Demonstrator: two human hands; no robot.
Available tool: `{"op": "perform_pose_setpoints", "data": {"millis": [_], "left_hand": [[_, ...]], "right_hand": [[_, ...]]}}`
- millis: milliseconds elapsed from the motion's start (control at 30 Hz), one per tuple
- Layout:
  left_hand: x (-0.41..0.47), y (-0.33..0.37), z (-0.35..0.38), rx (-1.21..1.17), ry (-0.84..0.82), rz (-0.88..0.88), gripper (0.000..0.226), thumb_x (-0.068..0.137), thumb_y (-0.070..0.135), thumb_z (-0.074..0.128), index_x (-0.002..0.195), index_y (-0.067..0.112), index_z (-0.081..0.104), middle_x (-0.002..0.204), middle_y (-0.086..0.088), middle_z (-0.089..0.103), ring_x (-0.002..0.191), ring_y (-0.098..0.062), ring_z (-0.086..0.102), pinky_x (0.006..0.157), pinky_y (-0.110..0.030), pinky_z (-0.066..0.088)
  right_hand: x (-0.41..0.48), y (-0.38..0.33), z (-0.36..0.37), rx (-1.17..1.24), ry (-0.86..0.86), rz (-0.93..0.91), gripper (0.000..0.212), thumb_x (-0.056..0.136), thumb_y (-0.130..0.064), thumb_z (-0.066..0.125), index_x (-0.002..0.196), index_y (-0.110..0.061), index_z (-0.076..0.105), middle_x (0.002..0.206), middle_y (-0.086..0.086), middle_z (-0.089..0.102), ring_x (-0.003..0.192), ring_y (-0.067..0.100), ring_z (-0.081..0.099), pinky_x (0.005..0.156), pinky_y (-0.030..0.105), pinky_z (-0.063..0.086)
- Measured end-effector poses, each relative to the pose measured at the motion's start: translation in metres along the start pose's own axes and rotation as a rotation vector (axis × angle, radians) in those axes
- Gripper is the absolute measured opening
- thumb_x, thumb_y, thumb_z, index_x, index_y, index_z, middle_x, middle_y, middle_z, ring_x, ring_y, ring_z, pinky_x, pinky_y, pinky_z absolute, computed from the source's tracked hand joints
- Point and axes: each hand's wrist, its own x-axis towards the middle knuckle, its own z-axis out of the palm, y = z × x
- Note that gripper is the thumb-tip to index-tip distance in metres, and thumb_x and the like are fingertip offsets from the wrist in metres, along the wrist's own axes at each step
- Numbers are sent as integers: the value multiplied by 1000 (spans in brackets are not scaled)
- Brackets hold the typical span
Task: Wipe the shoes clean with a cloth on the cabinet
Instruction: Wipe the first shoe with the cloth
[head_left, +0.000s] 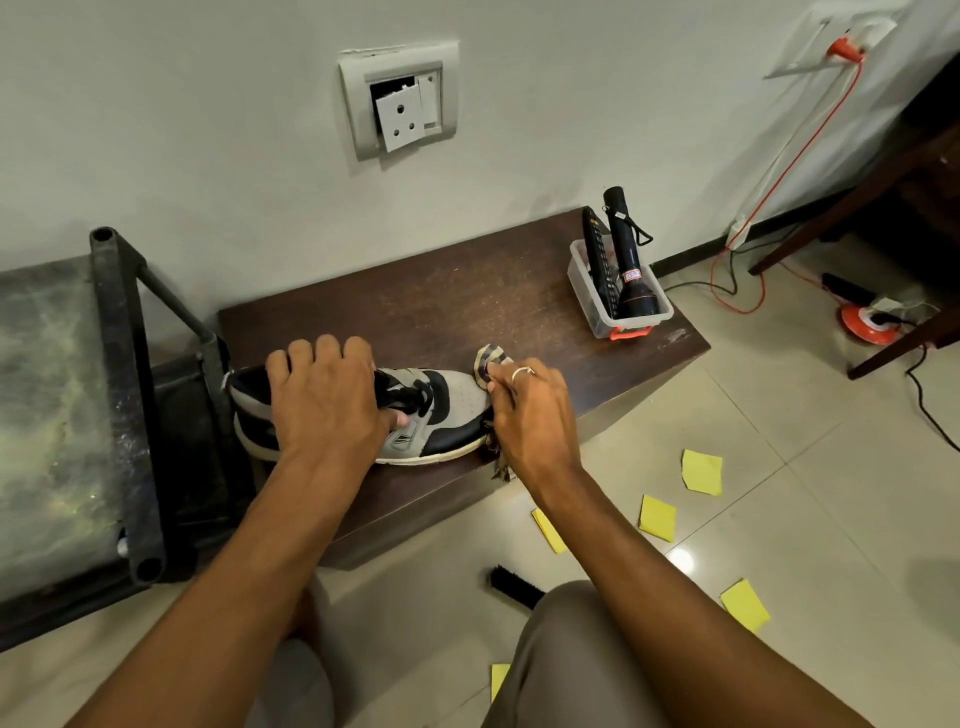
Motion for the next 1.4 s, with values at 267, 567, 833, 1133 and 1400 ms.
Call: {"op": "perform_pose_setpoints", "data": {"millis": [267, 567, 833, 1133, 1400], "left_hand": [[2, -2, 0, -20, -29, 15, 71, 64, 68, 83, 111, 21, 58, 116, -7, 57, 111, -33, 49, 100, -47, 33], [0, -3, 0, -45, -22, 16, 71, 62, 65, 85, 107, 17, 60, 114, -9, 57, 110, -36, 49, 100, -50, 33], [0, 1, -4, -49, -51, 2, 73, 62, 63, 87, 111, 15, 60, 119, -13, 55, 113, -39, 47, 101, -52, 31], [-1, -2, -2, -57, -56, 18, 73, 62, 62, 87, 113, 17, 62, 119, -12, 54, 114, -40, 47, 103, -53, 28], [1, -3, -1, -60, -64, 17, 73, 62, 63, 87, 114, 19, 62, 122, -11, 53, 118, -39, 46, 106, -54, 28]], "right_hand": [[-43, 8, 15, 88, -131, -219, 21, 101, -29, 62, 116, -20, 74, 116, -10, 60, 97, -4, 39, 84, 20, 45], [-41, 3, 9, 7, -74, -332, 20, 98, -14, 65, 115, -18, 76, 114, -3, 65, 98, 18, 52, 73, 33, 51], [-38, -8, 9, -115, -217, -514, 19, 98, -17, 62, 111, -17, 76, 109, 1, 65, 98, 22, 53, 74, 41, 55], [-22, 2, -34, -289, -295, -419, 27, 104, -24, 55, 122, -9, 69, 125, 3, 58, 107, 19, 48, 83, 37, 53], [-7, 8, -28, -166, -122, -242, 25, 102, -17, 59, 123, -17, 72, 116, 4, 64, 101, 19, 49, 79, 28, 42]]}}
